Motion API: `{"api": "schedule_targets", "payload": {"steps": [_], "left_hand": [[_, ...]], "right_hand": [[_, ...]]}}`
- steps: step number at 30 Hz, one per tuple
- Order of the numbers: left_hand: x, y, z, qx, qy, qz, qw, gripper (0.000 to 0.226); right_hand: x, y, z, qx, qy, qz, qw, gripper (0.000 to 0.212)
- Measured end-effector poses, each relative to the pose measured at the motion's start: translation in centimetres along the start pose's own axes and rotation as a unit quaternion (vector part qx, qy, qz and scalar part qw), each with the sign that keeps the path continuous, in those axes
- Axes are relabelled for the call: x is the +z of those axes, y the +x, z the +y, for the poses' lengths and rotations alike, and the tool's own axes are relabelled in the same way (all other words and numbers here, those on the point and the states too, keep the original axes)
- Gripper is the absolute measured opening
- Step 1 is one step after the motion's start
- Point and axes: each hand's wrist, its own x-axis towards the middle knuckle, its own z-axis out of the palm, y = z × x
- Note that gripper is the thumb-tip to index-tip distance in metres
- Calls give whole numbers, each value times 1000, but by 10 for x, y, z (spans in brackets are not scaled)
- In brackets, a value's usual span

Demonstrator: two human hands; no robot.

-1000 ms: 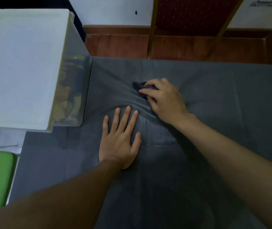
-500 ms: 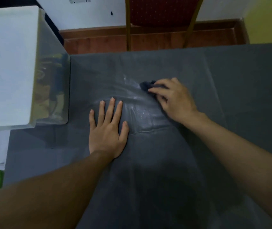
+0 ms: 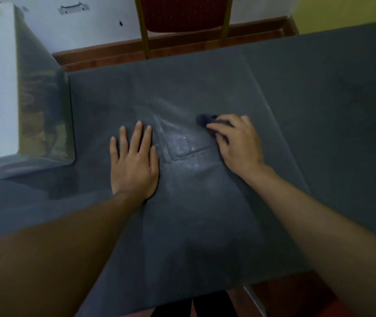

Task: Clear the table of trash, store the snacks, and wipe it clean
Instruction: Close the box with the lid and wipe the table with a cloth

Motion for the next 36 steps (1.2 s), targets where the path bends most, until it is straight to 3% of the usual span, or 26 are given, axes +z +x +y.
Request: {"api": "schedule_targets", "payload": {"steps": [2, 4, 10, 12, 14, 16, 20, 22, 23, 26, 28, 33, 35, 36], "left_hand": [[0, -1, 0, 40, -1, 15, 999, 50], [-1, -2, 1, 66, 2, 13, 998, 50], [-4, 0, 10, 58, 17, -23, 998, 56], [-7, 4, 19, 41, 5, -38, 998, 61], [-7, 7, 32, 25, -10, -45, 999, 63], [-4, 8, 46, 42, -9, -42, 998, 62], [0, 13, 71, 83, -19, -51, 995, 61], [2, 19, 82, 105, -20, -52, 993, 61], [3, 22, 87, 115, -20, -50, 992, 61], [8, 36, 99, 106, -32, -50, 993, 61], [13, 41, 103, 82, -38, -56, 994, 62], [19, 42, 106, 60, -9, -51, 997, 63], [18, 42, 106, 59, -7, -49, 997, 63], [18, 43, 106, 58, -4, -49, 997, 63]], "right_hand": [[0, -9, -6, 123, -2, 63, 990, 28], [2, -27, -23, 168, 0, 77, 983, 29], [-19, -76, -25, -24, 14, -52, 998, 29], [-25, -78, -10, 27, -12, -5, 1000, 29], [-24, -86, -9, 141, -20, 61, 988, 30], [-20, -102, -24, 180, -17, 83, 980, 31], [-28, -140, -34, 20, 14, -14, 1000, 30], [-38, -140, -15, -13, -11, -31, 999, 31], [-42, -138, -4, 11, -29, -7, 999, 32], [-43, -130, 10, 203, -52, 99, 973, 34], [-35, -129, -3, 244, -49, 115, 962, 37], [-40, -132, 1, 36, -3, 3, 999, 38], [-47, -117, 24, 29, -37, 8, 999, 37], [-47, -107, 35, 78, -51, 40, 995, 38]]}}
